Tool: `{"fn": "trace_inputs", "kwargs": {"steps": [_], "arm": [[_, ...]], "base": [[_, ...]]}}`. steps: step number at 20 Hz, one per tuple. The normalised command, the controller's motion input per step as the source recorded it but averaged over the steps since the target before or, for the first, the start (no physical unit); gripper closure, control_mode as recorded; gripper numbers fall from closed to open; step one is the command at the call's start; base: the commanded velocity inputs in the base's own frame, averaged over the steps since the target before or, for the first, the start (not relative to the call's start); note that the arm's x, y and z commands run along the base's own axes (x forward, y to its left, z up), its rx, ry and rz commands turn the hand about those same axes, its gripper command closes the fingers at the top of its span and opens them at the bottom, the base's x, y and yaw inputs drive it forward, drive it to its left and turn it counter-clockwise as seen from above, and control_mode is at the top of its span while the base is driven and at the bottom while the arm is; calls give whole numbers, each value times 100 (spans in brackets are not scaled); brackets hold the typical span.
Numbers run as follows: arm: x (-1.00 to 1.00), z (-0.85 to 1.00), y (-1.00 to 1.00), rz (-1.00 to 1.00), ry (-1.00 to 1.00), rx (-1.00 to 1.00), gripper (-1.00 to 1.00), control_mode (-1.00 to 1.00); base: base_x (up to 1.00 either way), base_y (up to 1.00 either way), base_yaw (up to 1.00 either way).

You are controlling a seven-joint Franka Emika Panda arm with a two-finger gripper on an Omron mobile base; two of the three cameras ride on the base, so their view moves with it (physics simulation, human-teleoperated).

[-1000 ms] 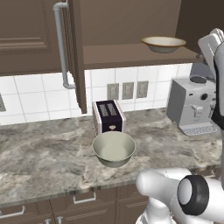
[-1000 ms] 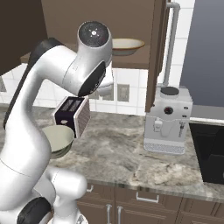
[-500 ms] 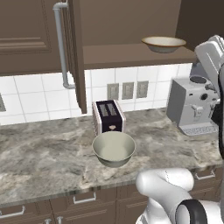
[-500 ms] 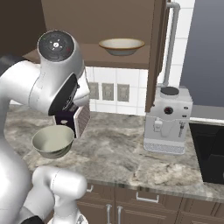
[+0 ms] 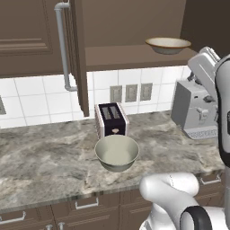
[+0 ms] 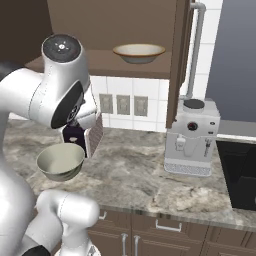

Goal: Open the cabinet. Pick the bowls from the counter and place them in the cabinet. Then close the cabinet.

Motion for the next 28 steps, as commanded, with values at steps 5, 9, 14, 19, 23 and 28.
{"fn": "trace_inputs", "kwargs": {"steps": [5, 9, 14, 19, 23, 28], "arm": [[-10, -25, 20, 6, 4, -5, -100, -100], [-21, -37, 27, 7, -2, -2, -100, -100], [-7, -36, 26, 7, 0, 0, -100, -100], [0, -38, 19, 7, 4, -1, -100, -100], [0, -21, 13, 9, 13, -8, -100, -100], [-1, -25, 24, 8, 9, -10, -100, -100]], "base": [[0, 0, 0], [0, 0, 0], [0, 0, 0], [0, 0, 0], [0, 0, 0], [0, 0, 0]]}}
